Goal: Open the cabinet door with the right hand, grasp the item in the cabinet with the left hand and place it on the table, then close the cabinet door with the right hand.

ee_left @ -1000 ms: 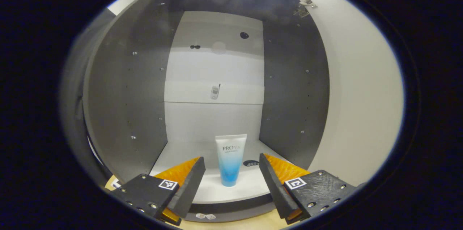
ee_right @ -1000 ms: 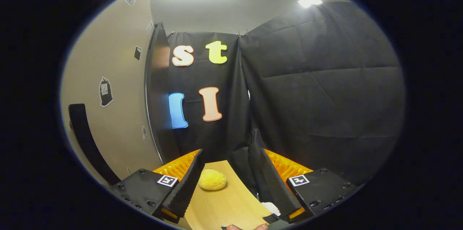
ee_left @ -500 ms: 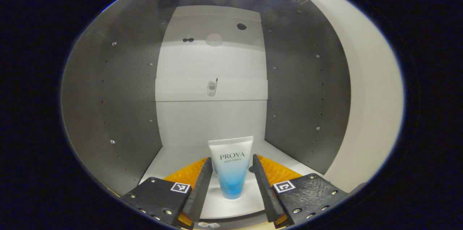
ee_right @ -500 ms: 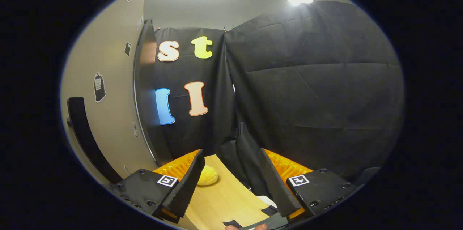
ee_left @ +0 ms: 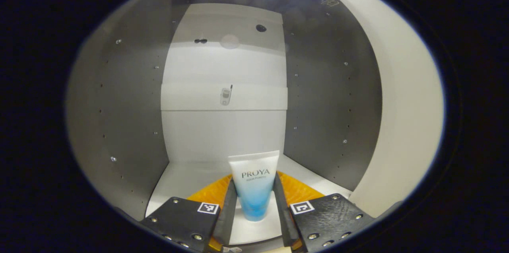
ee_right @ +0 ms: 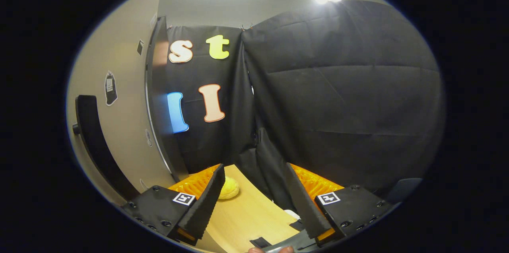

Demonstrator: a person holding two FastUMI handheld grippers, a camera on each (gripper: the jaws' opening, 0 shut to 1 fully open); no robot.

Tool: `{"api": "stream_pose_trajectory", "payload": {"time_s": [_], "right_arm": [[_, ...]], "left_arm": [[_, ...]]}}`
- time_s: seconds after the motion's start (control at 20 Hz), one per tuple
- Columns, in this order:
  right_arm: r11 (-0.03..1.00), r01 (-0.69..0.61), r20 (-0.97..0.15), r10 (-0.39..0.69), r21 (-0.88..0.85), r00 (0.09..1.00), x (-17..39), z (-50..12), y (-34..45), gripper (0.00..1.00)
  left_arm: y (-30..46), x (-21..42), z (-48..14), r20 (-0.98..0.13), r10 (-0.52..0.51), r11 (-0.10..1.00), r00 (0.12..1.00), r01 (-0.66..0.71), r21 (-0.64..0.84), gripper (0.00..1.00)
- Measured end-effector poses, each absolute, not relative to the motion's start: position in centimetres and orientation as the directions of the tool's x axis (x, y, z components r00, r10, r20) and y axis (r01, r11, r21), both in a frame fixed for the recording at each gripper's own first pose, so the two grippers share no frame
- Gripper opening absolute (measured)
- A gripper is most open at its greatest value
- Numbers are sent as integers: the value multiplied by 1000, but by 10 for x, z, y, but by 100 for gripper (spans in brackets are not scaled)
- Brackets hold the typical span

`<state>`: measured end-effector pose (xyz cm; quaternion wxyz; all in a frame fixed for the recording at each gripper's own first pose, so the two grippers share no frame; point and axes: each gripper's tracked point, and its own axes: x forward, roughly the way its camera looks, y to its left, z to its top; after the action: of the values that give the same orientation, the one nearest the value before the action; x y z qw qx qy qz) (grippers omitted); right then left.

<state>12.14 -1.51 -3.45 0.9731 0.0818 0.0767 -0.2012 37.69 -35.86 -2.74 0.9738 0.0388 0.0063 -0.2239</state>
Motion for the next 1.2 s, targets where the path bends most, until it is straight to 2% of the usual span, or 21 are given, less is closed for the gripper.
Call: {"api": "stream_pose_trajectory", "payload": {"time_s": [0.2,0.25,0.35,0.4,0.45,0.5,0.65,0.7,0.8,0.9,0.95,1.1,1.2], "right_arm": [[902,416,-190,-391,114,900,117,-34,-9,92],[903,416,-192,-391,107,900,116,-35,-8,95],[909,406,-194,-383,96,903,115,-35,-7,92],[913,399,-195,-377,90,906,117,-36,-8,95],[917,390,-197,-367,90,909,119,-37,-9,92],[922,376,-196,-353,93,915,122,-37,-10,95],[942,325,-183,-306,83,934,131,-40,-15,96],[950,302,-187,-283,81,941,135,-42,-17,92],[966,243,-195,-223,84,955,141,-47,-19,96],[980,181,-196,-162,83,967,145,-52,-22,93],[985,153,-196,-134,81,971,146,-55,-25,96],[994,76,-191,-60,82,980,144,-62,-30,93],[995,23,-207,-3,94,978,143,-71,-30,96]], "left_arm": [[-355,367,-17,-10,-465,882,885,465,83,50],[-353,361,-12,1,-472,878,882,470,90,50],[-352,346,-1,22,-487,869,873,482,111,50],[-350,338,5,33,-490,866,871,483,126,50],[-349,330,11,44,-490,865,871,479,146,50],[-348,322,17,52,-489,864,870,476,162,50],[-341,290,29,72,-483,867,873,466,174,50],[-337,277,31,73,-477,872,876,461,166,50],[-328,251,33,74,-457,884,887,443,148,50],[-318,227,33,77,-422,903,903,411,126,50],[-312,213,33,74,-401,912,913,391,120,50],[-291,180,23,59,-337,931,940,323,171,51],[-278,156,10,47,-286,946,957,274,173,51]]}}
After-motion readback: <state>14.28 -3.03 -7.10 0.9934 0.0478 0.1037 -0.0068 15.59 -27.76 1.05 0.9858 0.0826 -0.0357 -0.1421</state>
